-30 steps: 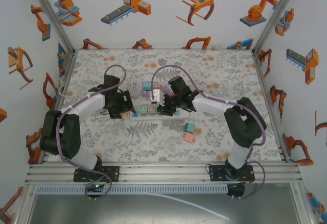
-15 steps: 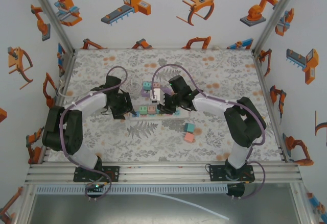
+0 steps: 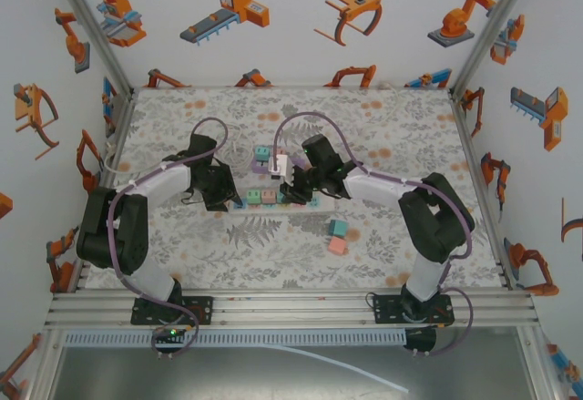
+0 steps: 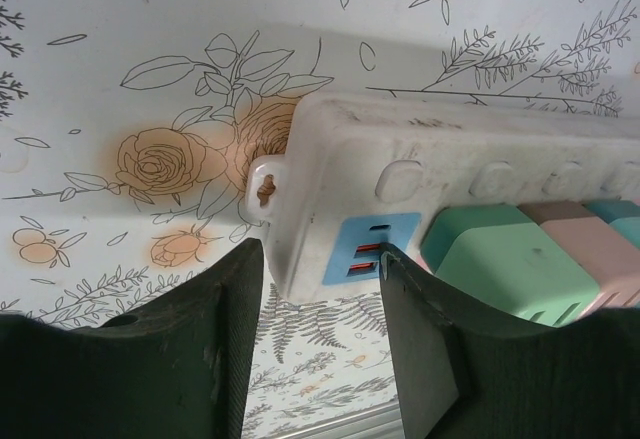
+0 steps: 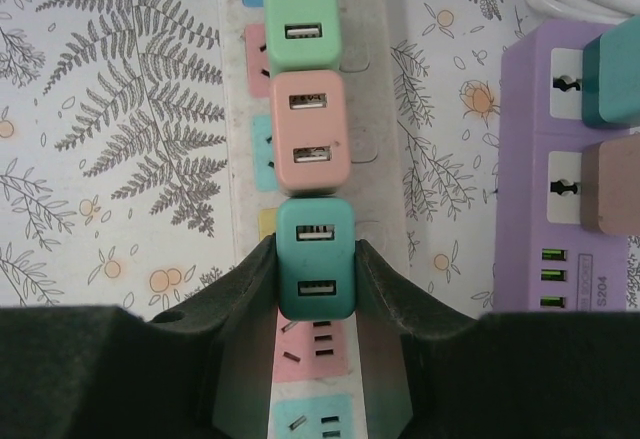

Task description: Pull the plug off the socket

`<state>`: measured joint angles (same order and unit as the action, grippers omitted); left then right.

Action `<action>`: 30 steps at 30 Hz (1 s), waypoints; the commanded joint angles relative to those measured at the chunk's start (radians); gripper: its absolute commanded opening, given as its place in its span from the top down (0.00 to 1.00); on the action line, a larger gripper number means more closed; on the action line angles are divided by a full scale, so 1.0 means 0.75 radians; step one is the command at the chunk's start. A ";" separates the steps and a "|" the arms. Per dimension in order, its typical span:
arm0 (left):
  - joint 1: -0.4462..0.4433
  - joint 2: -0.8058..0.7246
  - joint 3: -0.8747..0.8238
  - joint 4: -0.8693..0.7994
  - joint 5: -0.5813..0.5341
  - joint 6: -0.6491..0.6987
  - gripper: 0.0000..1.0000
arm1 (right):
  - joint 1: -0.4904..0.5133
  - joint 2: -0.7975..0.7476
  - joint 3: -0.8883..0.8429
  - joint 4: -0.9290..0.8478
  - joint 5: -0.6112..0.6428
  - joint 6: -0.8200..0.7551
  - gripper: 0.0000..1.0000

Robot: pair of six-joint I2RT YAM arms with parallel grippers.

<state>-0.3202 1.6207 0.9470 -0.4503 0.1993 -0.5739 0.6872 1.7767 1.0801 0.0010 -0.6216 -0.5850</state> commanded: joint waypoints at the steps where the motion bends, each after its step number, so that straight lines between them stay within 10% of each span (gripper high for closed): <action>1: -0.011 0.036 -0.047 -0.030 -0.073 -0.014 0.52 | -0.004 -0.013 -0.002 0.221 -0.129 0.104 0.85; 30: -0.027 0.101 -0.115 -0.013 -0.205 -0.057 0.57 | -0.075 -0.098 -0.045 0.236 -0.213 0.064 0.92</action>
<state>-0.3244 1.6115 0.9272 -0.4210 0.1883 -0.6212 0.6472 1.7748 1.0420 0.0803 -0.6987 -0.5415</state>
